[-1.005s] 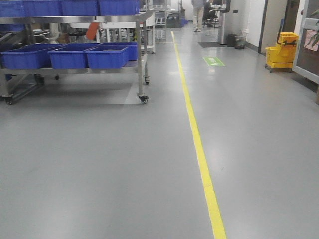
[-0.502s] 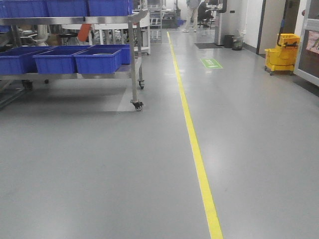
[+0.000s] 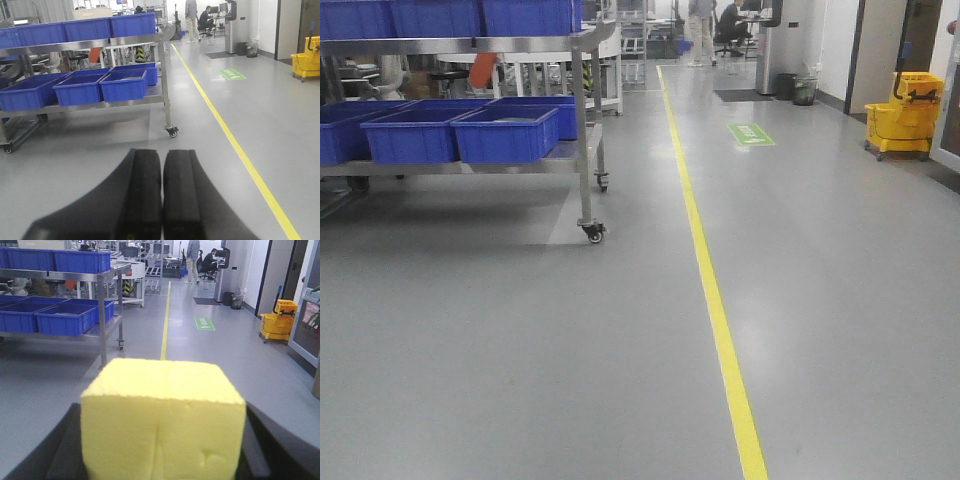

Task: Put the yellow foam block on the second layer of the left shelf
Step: 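Hold the cube in the right gripper while driving away from the table, then drive the base up to the shelf of blue bins, cube held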

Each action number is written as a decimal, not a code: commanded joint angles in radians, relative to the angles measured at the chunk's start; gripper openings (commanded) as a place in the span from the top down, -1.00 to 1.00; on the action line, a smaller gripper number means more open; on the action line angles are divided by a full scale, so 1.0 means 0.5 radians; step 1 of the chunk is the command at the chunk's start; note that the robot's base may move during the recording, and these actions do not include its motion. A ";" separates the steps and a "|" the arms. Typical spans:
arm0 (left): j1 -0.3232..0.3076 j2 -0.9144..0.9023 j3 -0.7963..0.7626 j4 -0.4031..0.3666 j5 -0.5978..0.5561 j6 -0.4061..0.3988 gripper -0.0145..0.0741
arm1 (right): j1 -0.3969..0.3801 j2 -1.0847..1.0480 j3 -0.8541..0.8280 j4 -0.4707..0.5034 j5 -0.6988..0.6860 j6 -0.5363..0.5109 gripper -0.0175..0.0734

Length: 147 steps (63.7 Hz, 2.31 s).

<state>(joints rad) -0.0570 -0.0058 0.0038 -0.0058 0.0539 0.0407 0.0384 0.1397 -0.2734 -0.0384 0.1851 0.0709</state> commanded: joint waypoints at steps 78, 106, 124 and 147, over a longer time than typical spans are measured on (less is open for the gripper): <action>-0.009 -0.033 0.056 -0.010 -0.165 -0.008 0.39 | -0.007 0.024 -0.052 -0.019 -0.183 -0.015 -0.49; -0.009 -0.033 0.056 -0.010 -0.165 -0.008 0.39 | -0.007 0.024 -0.052 -0.019 -0.183 -0.015 -0.49; -0.009 -0.033 0.056 -0.010 -0.165 -0.008 0.39 | -0.007 0.024 -0.052 -0.019 -0.183 -0.015 -0.49; -0.009 -0.033 0.056 -0.010 -0.165 -0.008 0.39 | -0.007 0.024 -0.052 -0.019 -0.183 -0.015 -0.49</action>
<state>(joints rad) -0.0570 -0.0058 0.0038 -0.0058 0.0539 0.0407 0.0384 0.1397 -0.2734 -0.0401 0.1851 0.0709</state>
